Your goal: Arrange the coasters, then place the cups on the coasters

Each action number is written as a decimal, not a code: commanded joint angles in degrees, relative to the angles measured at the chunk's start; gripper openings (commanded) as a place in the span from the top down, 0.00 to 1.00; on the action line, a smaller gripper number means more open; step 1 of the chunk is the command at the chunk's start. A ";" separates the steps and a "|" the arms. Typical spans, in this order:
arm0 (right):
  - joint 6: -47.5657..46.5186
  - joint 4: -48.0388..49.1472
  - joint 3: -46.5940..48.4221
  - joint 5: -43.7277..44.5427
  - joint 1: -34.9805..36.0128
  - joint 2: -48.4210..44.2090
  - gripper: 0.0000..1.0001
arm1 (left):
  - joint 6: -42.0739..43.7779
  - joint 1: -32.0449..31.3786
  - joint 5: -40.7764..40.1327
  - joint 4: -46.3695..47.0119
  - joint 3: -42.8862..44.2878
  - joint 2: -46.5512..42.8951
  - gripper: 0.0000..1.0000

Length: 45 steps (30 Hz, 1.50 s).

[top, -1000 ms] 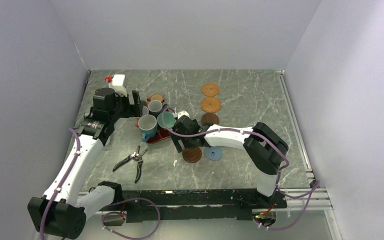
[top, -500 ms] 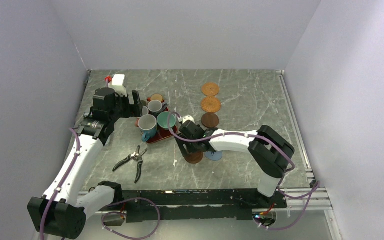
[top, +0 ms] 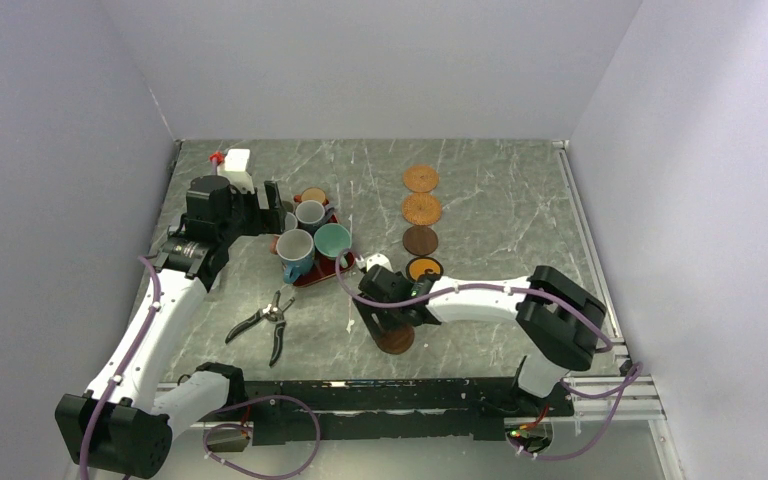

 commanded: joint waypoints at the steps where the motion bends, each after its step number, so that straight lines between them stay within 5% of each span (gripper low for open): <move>1: 4.88 -6.86 -3.51 -1.35 1.83 -3.45 0.23 | 0.26 -1.19 0.54 1.83 0.42 -0.62 0.06; 12: 4.15 -9.40 0.00 1.32 -0.11 -14.05 0.10 | -2.87 -7.43 1.23 -0.30 -0.10 -0.82 0.09; 23: -5.00 -4.69 0.60 -4.24 -23.83 -22.48 0.02 | -5.02 -25.49 0.68 1.47 -3.90 -1.79 0.16; 32: -6.11 1.60 -1.87 -9.76 -43.68 -23.49 0.02 | -6.08 -44.67 4.48 7.25 -9.24 6.55 0.24; 45: -4.62 7.26 -4.95 -16.54 -48.60 -25.77 0.02 | -3.65 -59.75 0.72 18.84 -18.15 16.76 0.18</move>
